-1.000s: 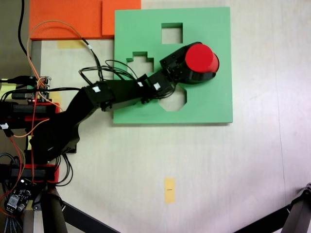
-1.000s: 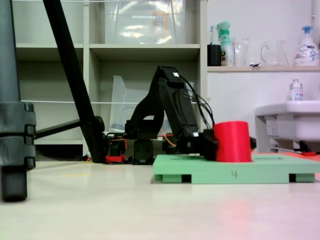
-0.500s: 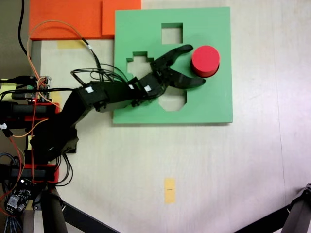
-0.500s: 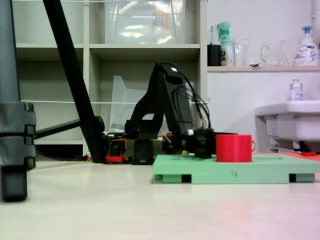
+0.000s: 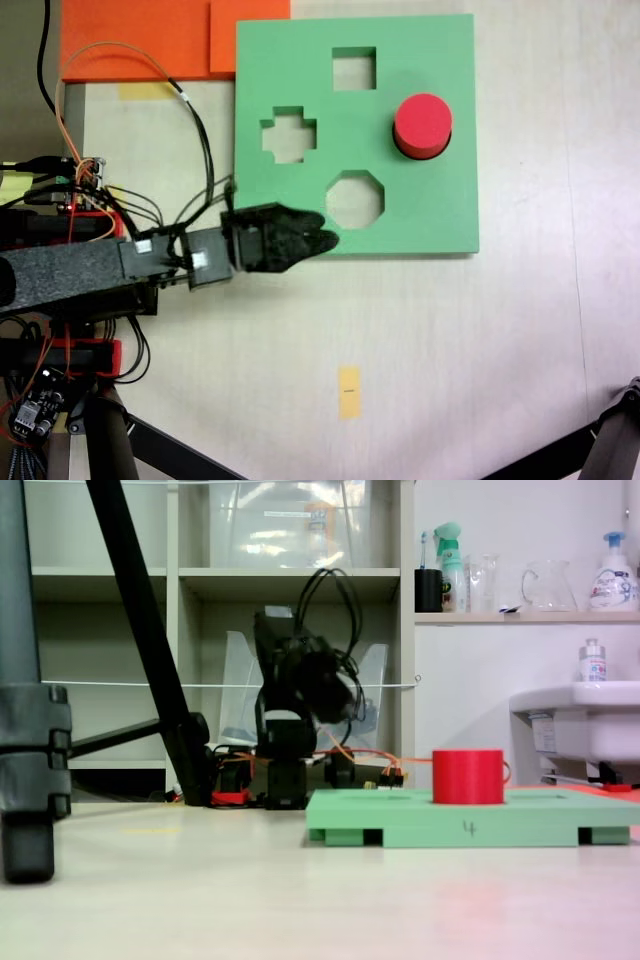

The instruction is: Put the cylinder block into the corresponding hole

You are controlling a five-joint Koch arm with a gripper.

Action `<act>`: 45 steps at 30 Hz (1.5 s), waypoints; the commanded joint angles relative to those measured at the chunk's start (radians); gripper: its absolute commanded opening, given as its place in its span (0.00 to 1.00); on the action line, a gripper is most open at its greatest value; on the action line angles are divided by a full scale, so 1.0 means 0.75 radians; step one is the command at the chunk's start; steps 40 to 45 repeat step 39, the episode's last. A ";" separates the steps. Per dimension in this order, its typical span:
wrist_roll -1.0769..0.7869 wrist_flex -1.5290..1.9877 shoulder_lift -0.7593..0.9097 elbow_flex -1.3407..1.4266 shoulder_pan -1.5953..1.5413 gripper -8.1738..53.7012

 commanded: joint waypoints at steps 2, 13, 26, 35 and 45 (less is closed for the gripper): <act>-0.413 -0.250 0.117 0.180 0.143 0.73; -0.434 -0.223 0.121 0.644 0.231 0.65; -0.438 0.072 0.119 0.630 0.153 0.69; -0.438 0.072 0.119 0.630 0.153 0.69; -0.438 0.072 0.119 0.630 0.153 0.69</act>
